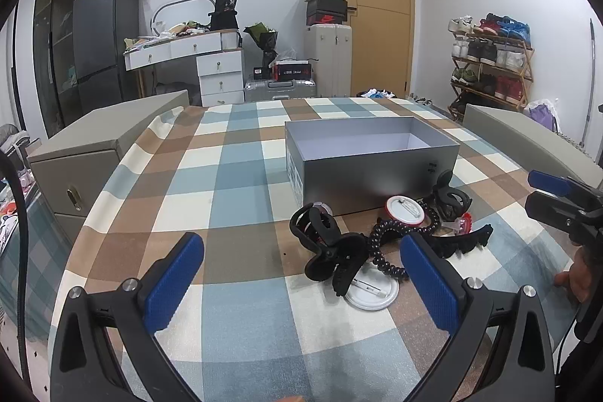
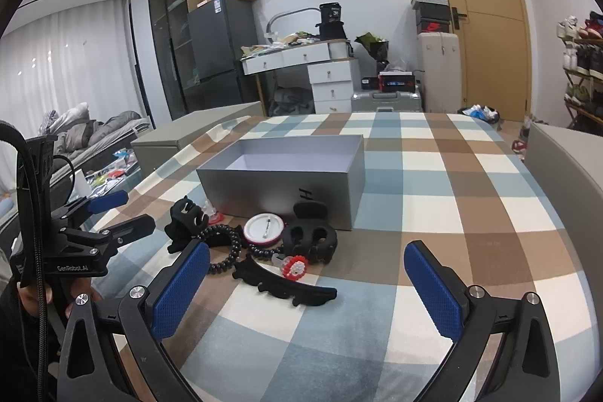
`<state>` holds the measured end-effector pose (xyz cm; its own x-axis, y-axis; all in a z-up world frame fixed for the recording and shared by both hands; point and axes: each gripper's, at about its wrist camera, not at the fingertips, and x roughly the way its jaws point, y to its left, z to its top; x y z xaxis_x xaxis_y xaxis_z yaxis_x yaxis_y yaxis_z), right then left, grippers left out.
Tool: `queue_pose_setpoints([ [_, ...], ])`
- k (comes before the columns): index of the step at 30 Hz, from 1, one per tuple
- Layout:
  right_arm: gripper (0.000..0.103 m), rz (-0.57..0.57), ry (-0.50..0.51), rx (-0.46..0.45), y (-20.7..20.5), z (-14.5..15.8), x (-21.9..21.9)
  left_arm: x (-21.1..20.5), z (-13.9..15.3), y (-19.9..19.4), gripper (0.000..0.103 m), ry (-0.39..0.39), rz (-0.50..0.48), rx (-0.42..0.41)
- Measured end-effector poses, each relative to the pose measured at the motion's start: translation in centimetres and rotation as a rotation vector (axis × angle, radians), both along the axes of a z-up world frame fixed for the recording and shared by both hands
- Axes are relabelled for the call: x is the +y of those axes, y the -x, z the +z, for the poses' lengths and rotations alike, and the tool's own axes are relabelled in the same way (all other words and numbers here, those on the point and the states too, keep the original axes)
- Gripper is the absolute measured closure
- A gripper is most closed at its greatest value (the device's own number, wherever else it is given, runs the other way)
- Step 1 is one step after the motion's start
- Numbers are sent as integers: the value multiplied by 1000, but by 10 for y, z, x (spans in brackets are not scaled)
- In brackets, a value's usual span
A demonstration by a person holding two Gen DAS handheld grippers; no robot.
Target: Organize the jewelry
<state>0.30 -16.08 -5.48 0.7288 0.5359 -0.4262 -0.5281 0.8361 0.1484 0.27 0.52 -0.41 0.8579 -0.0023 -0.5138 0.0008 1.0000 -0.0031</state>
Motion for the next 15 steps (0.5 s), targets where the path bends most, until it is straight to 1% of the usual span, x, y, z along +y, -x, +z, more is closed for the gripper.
queue_pose_setpoints([
  [11, 0, -2, 1, 0, 0, 0, 0, 1, 2, 1, 1, 5, 8, 1],
  [15, 0, -3, -14, 13, -3, 0, -2, 2, 2, 0, 1, 16, 13, 3],
])
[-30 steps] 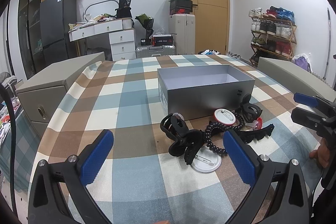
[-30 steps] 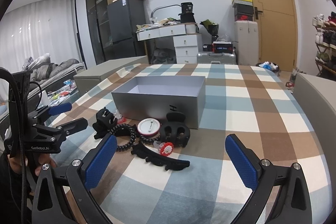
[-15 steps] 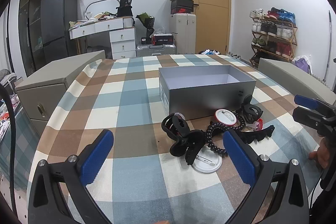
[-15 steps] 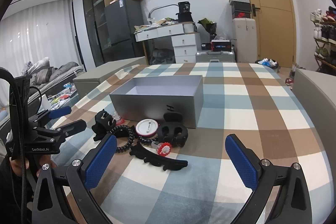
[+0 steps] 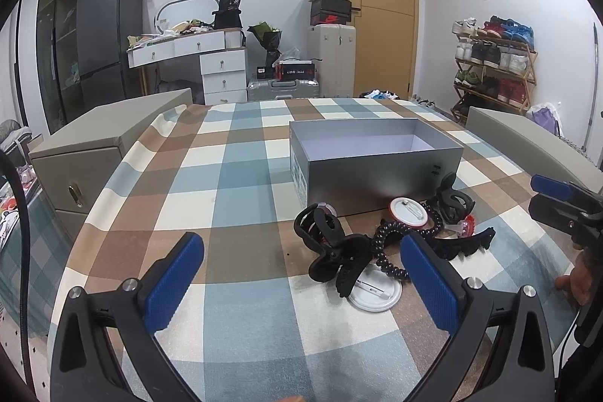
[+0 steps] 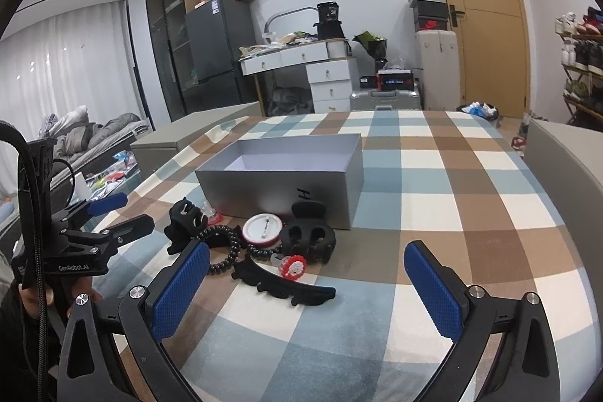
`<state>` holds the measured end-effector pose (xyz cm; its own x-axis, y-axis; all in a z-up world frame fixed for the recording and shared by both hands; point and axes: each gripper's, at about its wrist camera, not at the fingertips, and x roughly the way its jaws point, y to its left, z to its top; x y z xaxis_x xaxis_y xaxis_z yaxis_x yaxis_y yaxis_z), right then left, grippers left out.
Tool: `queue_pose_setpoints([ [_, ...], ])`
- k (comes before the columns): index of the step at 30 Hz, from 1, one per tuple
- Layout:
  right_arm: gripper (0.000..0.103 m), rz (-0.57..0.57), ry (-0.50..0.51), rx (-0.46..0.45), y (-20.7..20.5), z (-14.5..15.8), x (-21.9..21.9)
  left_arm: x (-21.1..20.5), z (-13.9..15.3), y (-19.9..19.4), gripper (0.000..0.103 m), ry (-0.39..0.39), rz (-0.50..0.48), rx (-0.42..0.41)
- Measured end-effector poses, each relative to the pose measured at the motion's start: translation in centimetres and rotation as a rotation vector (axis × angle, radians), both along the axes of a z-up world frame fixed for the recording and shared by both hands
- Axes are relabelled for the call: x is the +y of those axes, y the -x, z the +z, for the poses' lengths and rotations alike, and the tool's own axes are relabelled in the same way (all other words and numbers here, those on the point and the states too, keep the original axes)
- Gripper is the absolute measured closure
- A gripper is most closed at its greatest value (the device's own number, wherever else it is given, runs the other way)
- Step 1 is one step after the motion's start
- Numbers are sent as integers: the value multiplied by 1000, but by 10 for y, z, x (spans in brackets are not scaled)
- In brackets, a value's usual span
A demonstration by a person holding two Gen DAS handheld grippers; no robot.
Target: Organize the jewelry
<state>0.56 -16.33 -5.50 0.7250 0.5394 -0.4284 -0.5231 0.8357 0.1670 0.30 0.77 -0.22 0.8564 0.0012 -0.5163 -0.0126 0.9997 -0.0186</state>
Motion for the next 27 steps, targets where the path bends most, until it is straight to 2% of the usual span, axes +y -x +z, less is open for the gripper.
queue_pose_setpoints([
  [7, 0, -2, -17, 15, -3, 0, -3, 4, -1, -3, 1, 26, -6, 16],
  [27, 0, -16, -18, 34, -6, 0, -5, 2, -1, -3, 1, 9, -4, 22],
])
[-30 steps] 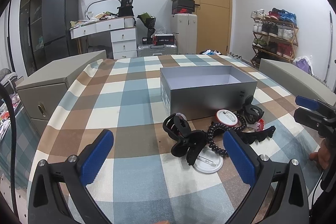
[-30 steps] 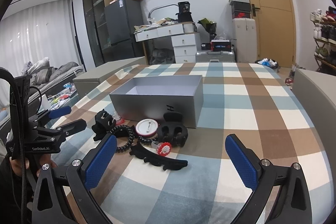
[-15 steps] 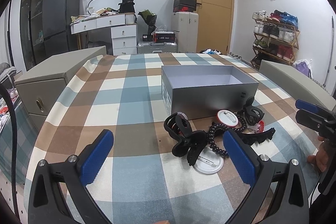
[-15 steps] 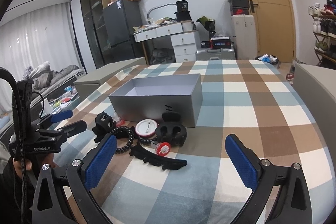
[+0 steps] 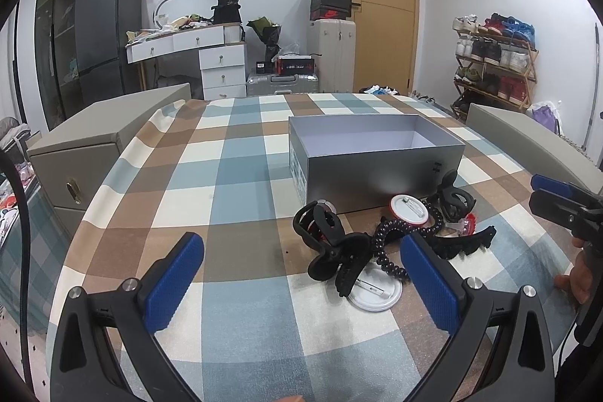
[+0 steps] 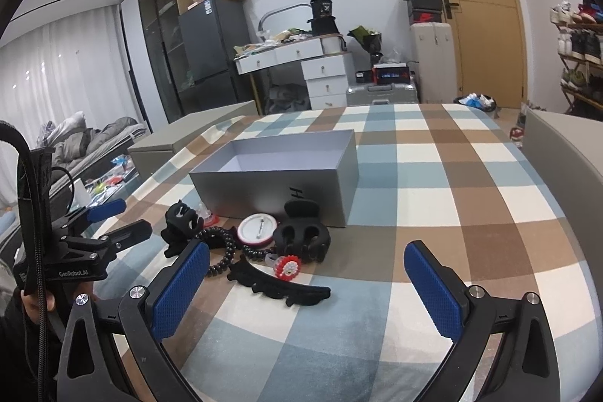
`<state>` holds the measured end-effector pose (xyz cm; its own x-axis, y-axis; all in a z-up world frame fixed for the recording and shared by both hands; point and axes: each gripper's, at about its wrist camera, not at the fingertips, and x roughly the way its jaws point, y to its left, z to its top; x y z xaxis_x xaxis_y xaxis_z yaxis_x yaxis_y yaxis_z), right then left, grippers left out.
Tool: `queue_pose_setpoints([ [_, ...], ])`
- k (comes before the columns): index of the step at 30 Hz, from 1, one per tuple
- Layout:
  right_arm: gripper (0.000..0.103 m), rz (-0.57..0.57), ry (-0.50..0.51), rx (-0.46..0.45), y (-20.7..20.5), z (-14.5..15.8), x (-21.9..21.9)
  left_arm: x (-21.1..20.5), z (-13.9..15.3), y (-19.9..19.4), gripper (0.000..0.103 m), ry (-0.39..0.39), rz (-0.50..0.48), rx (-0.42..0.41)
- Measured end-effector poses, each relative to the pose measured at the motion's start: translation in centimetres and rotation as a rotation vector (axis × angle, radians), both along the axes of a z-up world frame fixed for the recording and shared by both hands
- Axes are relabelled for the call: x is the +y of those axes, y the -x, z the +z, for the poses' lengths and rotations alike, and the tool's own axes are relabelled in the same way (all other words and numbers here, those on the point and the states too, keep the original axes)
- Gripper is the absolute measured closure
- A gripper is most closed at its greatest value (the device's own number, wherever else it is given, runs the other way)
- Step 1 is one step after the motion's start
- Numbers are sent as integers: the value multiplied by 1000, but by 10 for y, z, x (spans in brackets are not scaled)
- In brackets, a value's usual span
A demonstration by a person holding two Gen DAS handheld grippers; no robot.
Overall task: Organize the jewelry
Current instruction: 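Lower the right gripper onto the black claw hair clip and close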
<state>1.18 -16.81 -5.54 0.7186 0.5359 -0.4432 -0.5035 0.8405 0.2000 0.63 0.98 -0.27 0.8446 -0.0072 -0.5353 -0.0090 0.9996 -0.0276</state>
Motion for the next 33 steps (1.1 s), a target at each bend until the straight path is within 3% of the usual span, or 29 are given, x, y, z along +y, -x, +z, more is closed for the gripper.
queue_pose_setpoints([
  [10, 0, -29, 19, 47, -13, 4, 1, 9, 3, -6, 1, 76, 8, 32],
  [18, 0, -22, 24, 177, -38, -8, 14, 6, 4, -12, 1, 71, 0, 47],
  [21, 12, 12, 6, 255, -50, -15, 20, 5, 4, -16, 1, 54, 2, 54],
  [24, 17, 9, 30, 277, -57, -19, 27, 6, 3, -20, 2, 54, -2, 65],
  [28, 31, 25, 50, 316, -62, -24, 36, 5, 1, -23, 2, 58, -19, 73],
  [33, 32, 21, 66, 314, -64, -24, 41, 2, 0, -24, 2, 57, -33, 93],
])
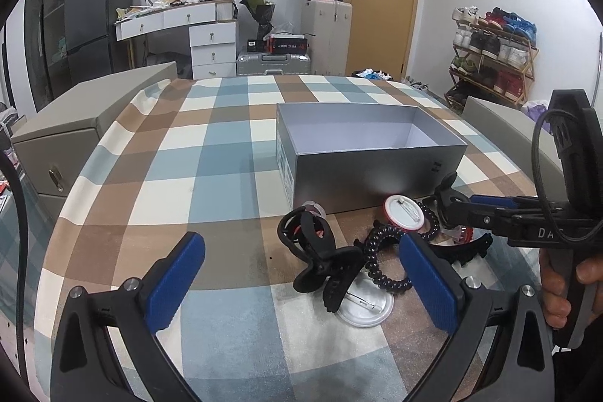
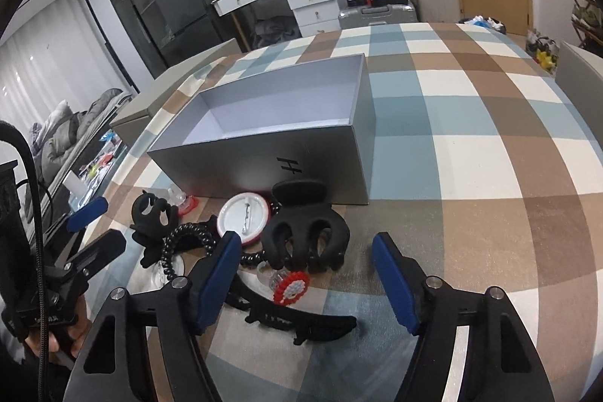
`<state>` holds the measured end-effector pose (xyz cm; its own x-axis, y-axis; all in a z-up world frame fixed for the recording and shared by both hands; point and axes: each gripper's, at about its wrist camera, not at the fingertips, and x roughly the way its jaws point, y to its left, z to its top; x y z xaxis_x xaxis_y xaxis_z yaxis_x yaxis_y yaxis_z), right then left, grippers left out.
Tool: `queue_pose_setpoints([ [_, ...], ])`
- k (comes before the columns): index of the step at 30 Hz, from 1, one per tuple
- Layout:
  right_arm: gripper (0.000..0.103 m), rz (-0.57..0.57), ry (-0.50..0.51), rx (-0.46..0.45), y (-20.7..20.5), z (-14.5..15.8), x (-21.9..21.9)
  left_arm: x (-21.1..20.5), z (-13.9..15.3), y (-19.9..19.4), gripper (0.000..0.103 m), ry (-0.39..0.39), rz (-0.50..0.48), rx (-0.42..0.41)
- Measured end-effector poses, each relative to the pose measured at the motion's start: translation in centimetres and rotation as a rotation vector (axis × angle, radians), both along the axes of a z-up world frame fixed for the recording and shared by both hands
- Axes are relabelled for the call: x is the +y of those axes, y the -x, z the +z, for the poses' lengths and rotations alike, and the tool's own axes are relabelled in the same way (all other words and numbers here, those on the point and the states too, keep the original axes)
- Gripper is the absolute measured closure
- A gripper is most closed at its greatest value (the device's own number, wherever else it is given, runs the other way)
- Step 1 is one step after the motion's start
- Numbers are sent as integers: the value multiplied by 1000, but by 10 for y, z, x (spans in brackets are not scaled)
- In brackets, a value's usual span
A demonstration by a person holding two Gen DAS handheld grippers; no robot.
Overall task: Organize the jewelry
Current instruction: 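Lower the right gripper onto the black claw hair clip and close, then lift the black claw clip with the right gripper and carry it over the grey box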
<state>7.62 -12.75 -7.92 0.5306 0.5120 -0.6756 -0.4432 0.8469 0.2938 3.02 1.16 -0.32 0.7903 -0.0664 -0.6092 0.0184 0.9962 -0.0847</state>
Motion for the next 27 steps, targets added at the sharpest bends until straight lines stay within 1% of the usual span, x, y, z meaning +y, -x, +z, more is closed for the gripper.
queue_pose_setpoints([
  [4, 46, -7, 17, 16, -5, -2, 4, 2, -2, -2, 2, 14, 3, 19],
  [6, 50, -7, 21, 17, -6, -2, 5, 4, -2, -3, 2, 28, 3, 21],
  [7, 53, -3, 21, 17, -6, -2, 5, 5, -2, -3, 2, 35, 3, 23],
  [10, 54, -6, 14, 14, -4, -2, 3, 5, -2, -2, 2, 43, 3, 25],
  [14, 54, -8, -21, -22, 6, 4, -4, 5, -3, -2, 2, 36, 18, 33],
  [19, 54, 28, -86, -68, 25, 12, -13, 6, -4, -3, 2, 48, 20, 38],
  [21, 54, 39, -95, -87, 29, 13, -16, 6, -5, -5, 2, 45, 21, 47],
  [22, 54, 35, -102, -90, 29, 13, -18, 5, -6, -6, 2, 42, 21, 57],
  [25, 54, 28, -168, -63, 23, 12, -26, 3, -7, -12, 2, 37, 14, 71],
  [27, 54, 20, -185, -57, 22, 12, -29, 1, -7, -16, 2, 31, 11, 81],
])
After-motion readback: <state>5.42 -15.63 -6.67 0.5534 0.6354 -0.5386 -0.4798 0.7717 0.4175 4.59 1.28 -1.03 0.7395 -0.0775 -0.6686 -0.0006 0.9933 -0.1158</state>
